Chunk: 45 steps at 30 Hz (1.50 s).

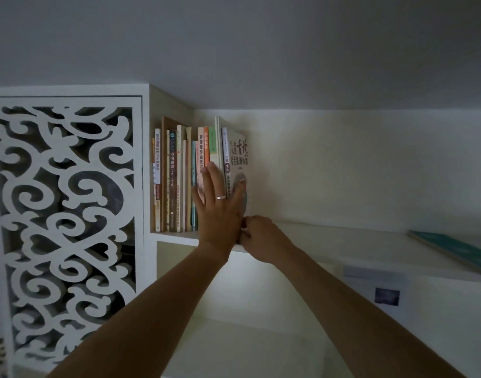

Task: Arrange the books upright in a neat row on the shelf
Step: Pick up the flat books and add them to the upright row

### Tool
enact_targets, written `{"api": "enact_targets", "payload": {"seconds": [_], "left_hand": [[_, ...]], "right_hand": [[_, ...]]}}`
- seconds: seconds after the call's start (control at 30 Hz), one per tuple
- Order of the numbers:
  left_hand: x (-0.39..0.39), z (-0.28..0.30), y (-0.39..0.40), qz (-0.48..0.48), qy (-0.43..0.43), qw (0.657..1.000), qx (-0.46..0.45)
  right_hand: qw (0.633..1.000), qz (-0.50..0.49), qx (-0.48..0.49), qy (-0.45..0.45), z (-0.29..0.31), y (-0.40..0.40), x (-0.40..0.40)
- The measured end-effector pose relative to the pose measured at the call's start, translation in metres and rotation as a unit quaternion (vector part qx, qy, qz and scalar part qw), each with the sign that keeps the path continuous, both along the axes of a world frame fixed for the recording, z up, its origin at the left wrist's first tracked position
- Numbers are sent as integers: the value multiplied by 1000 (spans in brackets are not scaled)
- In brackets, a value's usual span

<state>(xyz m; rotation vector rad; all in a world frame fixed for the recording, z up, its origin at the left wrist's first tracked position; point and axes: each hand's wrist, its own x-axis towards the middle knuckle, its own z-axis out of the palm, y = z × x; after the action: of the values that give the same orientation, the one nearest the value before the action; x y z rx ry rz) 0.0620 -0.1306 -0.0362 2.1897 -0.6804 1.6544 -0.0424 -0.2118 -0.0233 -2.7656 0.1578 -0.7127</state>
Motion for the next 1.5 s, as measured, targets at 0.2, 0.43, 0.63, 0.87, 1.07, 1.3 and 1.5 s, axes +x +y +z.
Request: {"api": "enact_targets", "payload": {"seconds": [0.2,0.43,0.63,0.87,1.07,1.3,1.5], "left_hand": [[-12,1,-1,0,9,1000,9],[-6,2,2,-53,33,998,1],[-7,1,-3,-78,32,996,-30],[-10,0,-5,-82,31,995,-41],[-8,1,1,-77,45,996,-15],[-11,1,6,-76,60,995,3],[-9,-1,9,-99,66,993,3]], "right_hand": [[969,-194,-154,-12,26,-69,-70],[802,-538,-70,249,52,-209,-221],[856,-433,-85,270,43,-207,-245],[910,-292,-120,268,33,-133,-182],[950,-172,-71,251,30,-105,-172],[934,-270,-130,195,30,-93,-148],[992,-97,40,-73,76,-55,-118]]}}
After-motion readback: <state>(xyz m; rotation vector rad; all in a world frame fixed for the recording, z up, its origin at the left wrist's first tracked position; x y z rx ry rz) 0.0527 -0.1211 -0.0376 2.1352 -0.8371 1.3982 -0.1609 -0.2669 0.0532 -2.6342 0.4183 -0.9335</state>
